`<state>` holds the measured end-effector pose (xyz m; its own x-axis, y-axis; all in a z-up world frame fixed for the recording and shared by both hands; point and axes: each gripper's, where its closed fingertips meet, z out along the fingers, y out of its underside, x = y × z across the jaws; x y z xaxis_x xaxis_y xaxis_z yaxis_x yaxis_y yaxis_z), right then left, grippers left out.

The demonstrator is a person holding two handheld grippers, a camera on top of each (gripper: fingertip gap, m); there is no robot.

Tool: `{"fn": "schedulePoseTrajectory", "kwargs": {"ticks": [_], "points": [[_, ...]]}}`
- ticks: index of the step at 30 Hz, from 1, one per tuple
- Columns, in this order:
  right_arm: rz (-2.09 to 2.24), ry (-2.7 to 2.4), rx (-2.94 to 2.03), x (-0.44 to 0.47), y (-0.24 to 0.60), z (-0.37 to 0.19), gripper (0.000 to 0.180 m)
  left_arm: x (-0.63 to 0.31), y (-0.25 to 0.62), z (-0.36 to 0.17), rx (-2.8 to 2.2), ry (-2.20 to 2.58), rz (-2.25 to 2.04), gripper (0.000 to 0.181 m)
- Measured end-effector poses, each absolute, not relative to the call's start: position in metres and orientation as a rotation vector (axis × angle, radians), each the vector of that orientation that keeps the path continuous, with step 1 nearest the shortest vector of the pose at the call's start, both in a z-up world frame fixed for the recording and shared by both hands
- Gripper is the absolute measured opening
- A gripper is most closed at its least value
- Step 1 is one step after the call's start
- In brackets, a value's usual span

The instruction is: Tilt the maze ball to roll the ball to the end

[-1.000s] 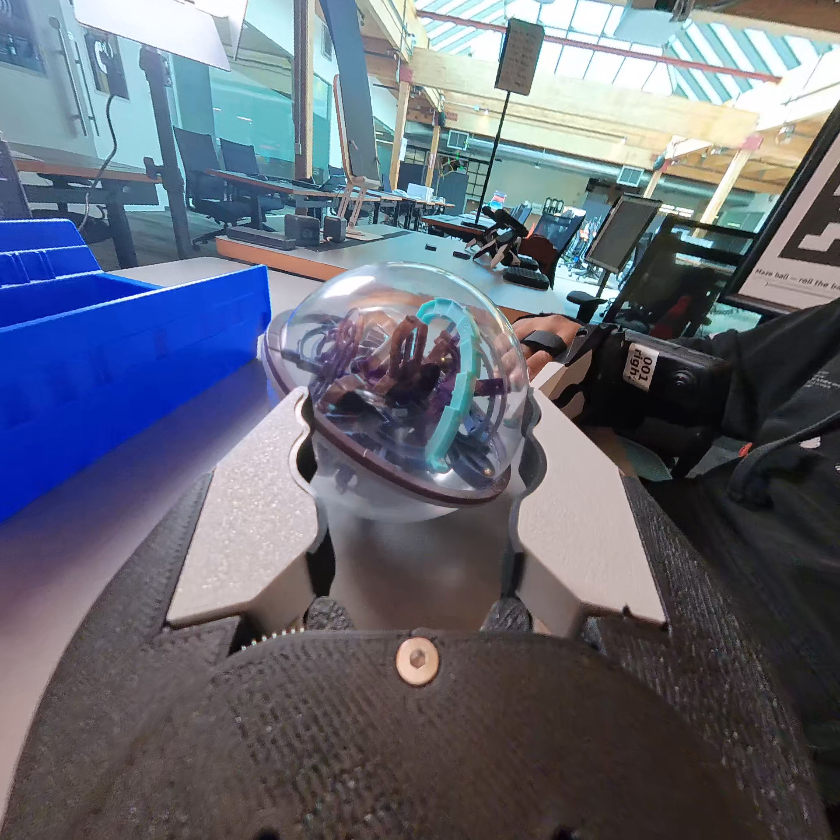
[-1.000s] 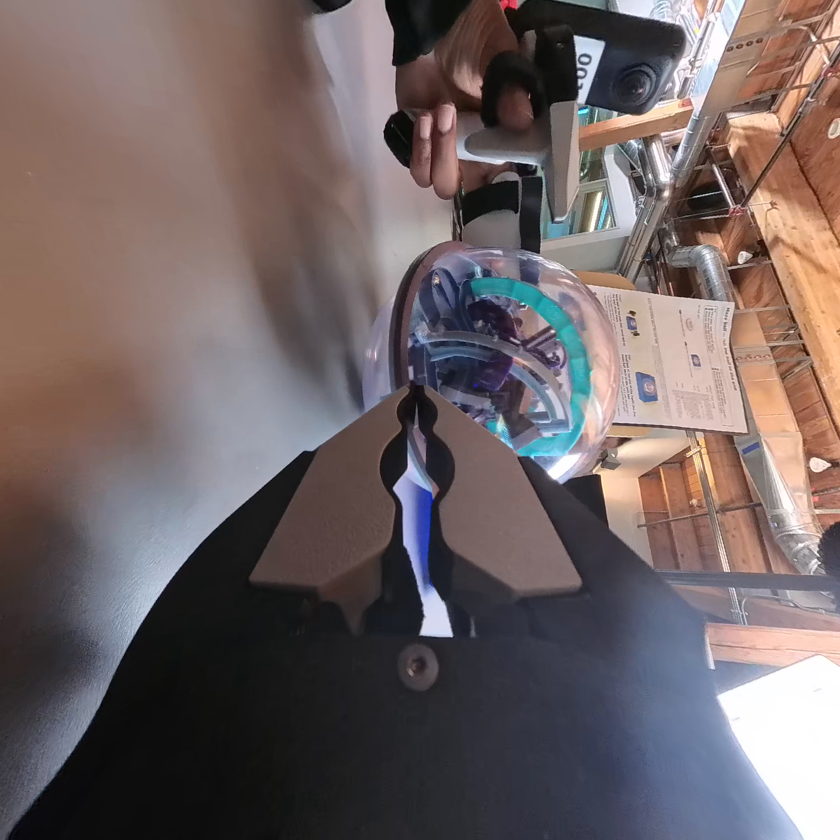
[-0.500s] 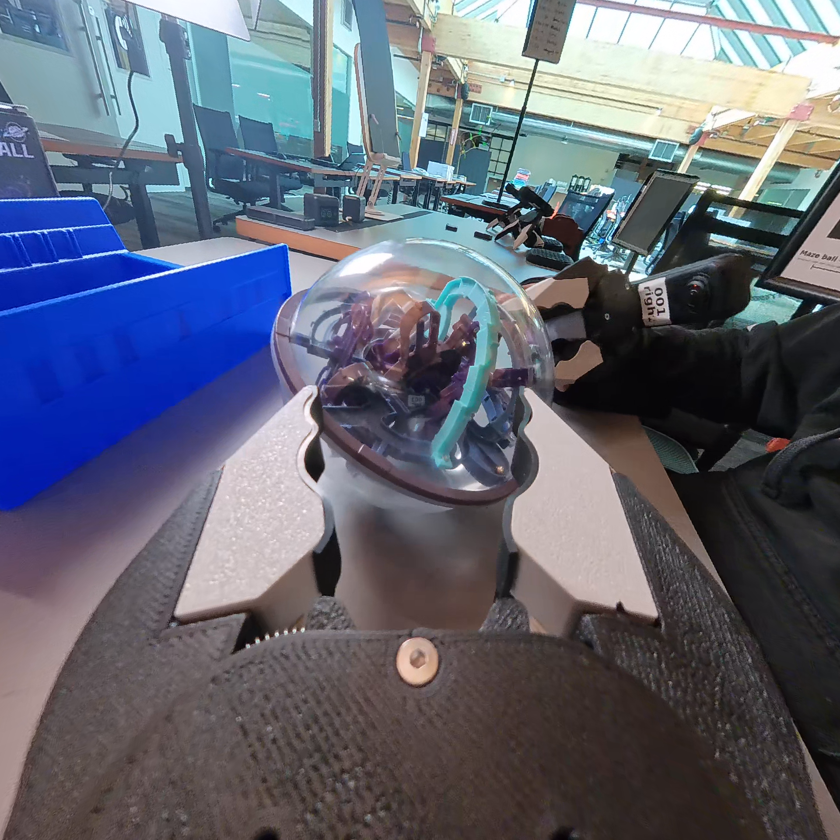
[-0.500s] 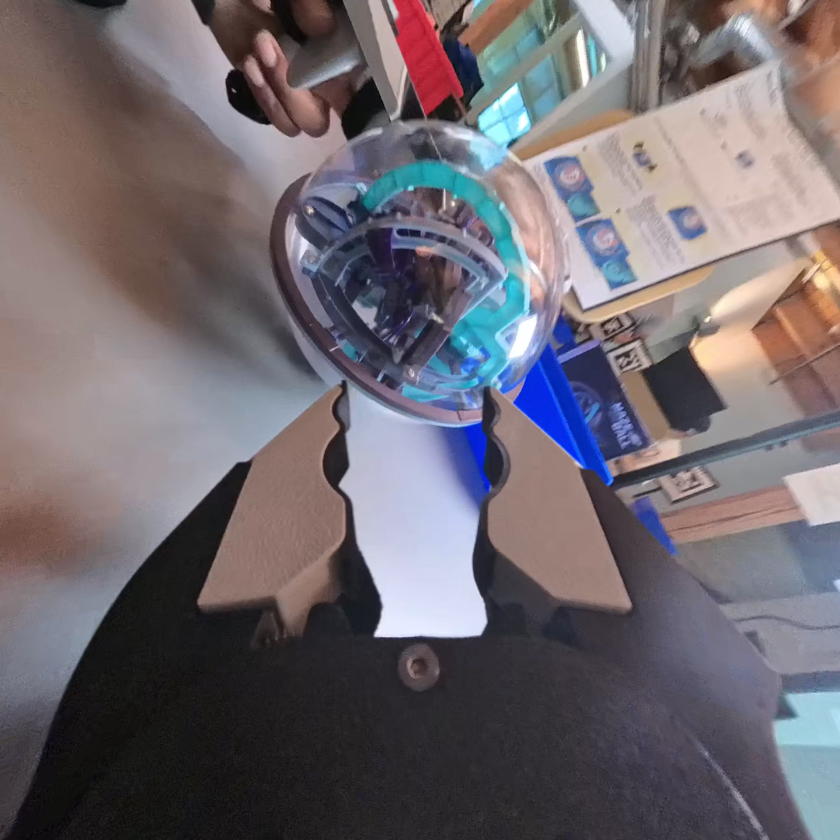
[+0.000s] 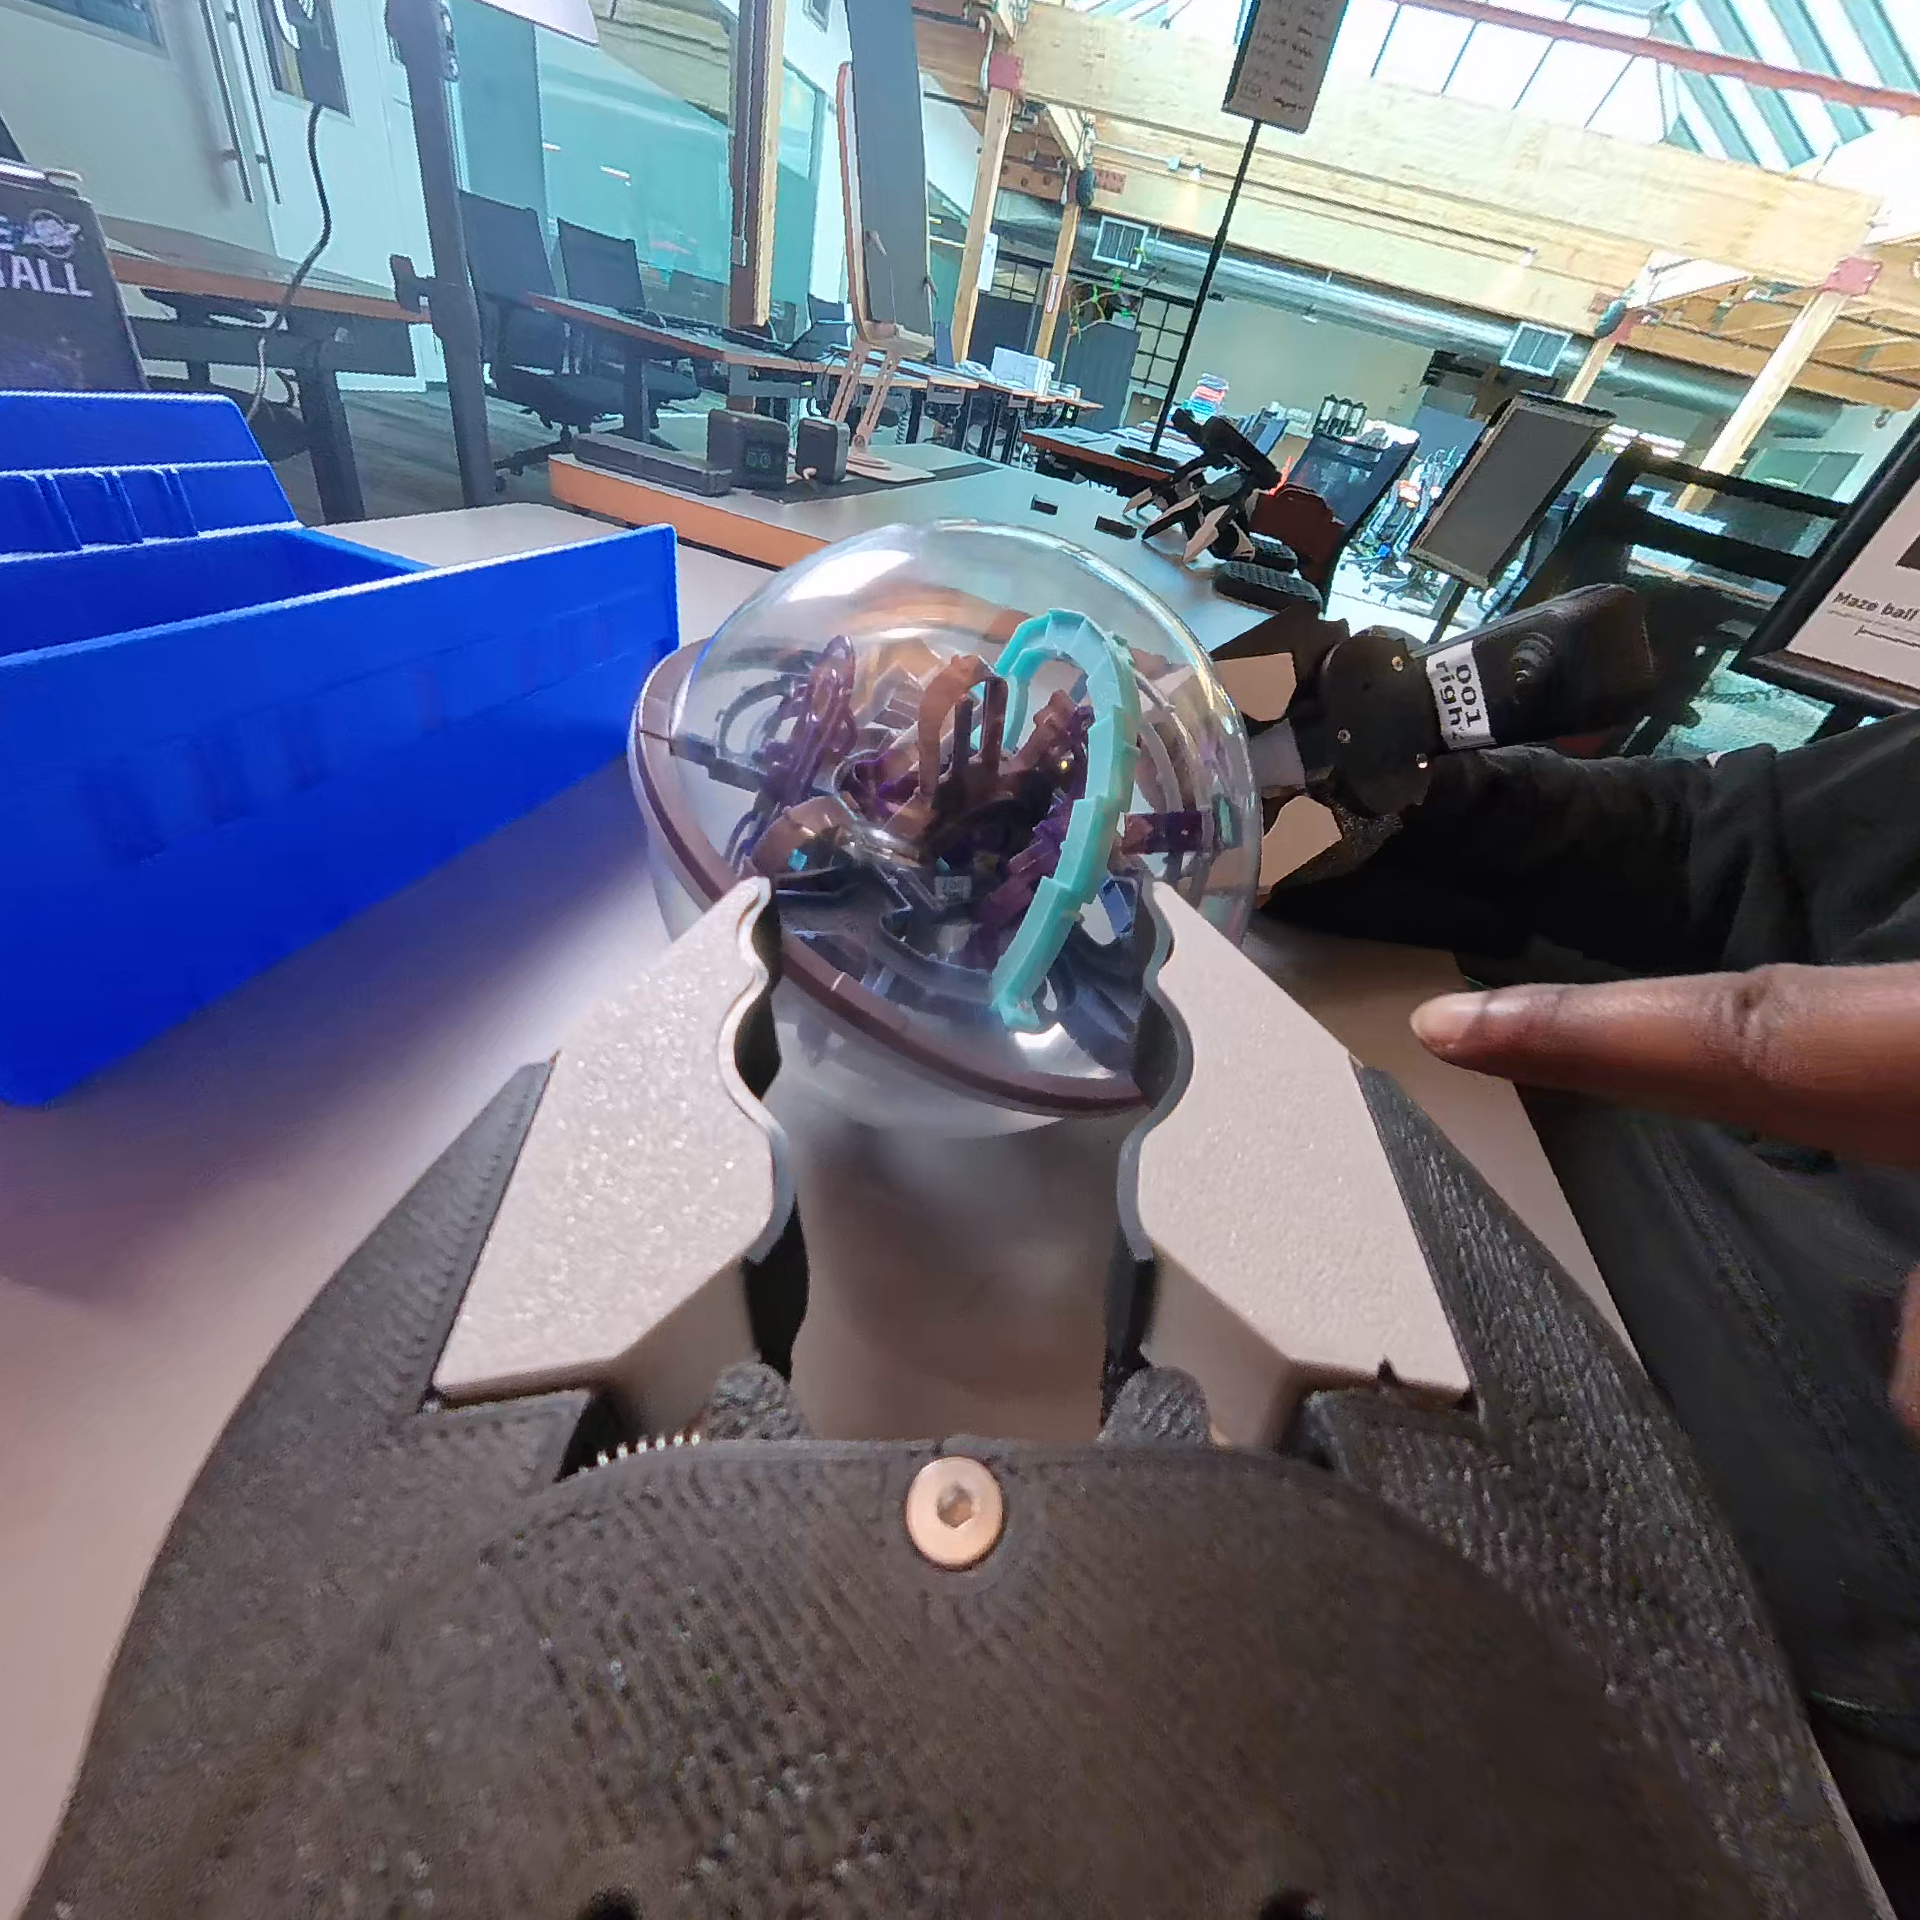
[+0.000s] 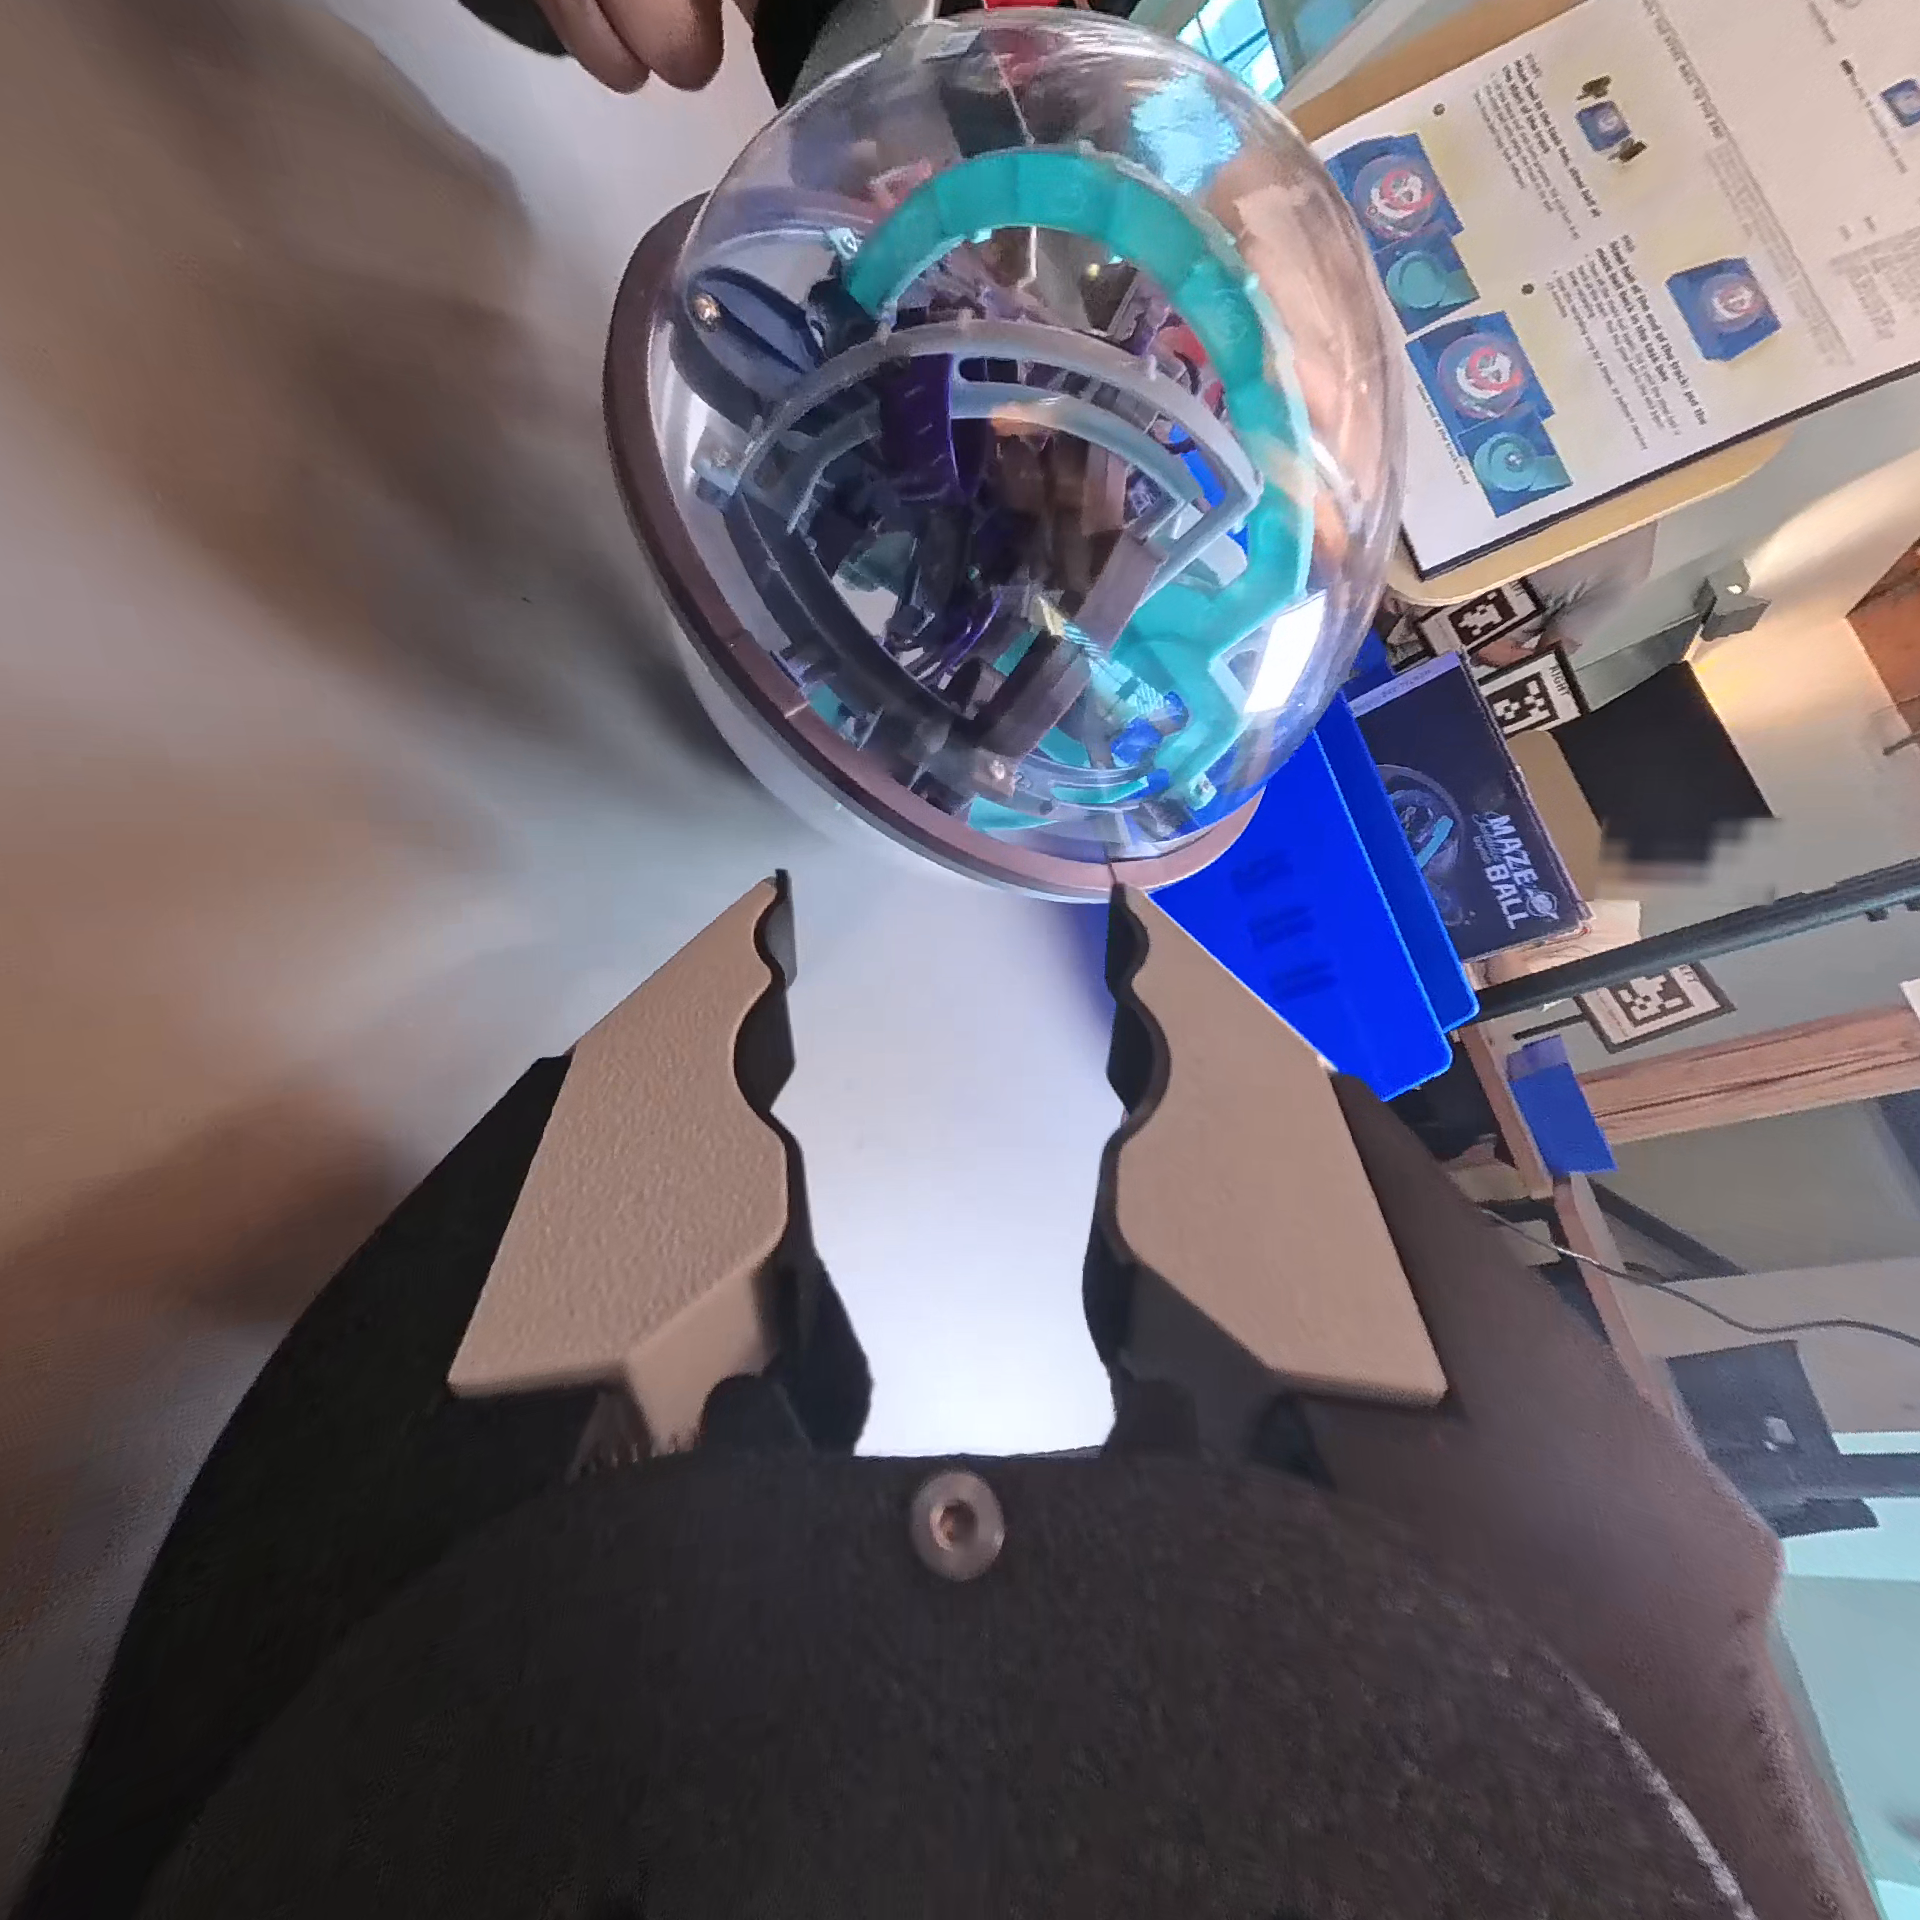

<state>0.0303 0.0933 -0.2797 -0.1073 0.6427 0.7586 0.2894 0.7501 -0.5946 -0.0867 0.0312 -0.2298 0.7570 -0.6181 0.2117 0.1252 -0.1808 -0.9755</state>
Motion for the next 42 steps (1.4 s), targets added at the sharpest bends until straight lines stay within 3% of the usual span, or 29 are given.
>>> {"fn": "schedulePoseTrajectory", "kwargs": {"ticks": [9, 20, 33, 37, 42], "points": [[0.306, -1.687, -0.693, 0.03, 0.094, -0.278, 0.044, -0.095, 0.033, -0.229, -1.629, 0.372, -0.669, 0.069], [0.214, -1.69, -0.624, 0.031, 0.096, -0.281, 0.016, -0.087, 0.029, -0.241, -1.688, 0.426, -0.682, 0.052], [0.199, -1.68, -0.628, 0.03, 0.099, -0.28, 0.014, -0.085, 0.02, -0.252, -1.769, 0.442, -0.72, 0.03], [0.198, -1.683, -0.631, 0.031, 0.099, -0.281, 0.015, -0.088, 0.016, -0.253, -1.797, 0.454, -0.723, 0.04], [0.21, -1.686, -0.634, 0.031, 0.099, -0.28, 0.019, -0.11, 0.033, -0.221, -1.602, 0.327, -0.654, 0.087]]}}
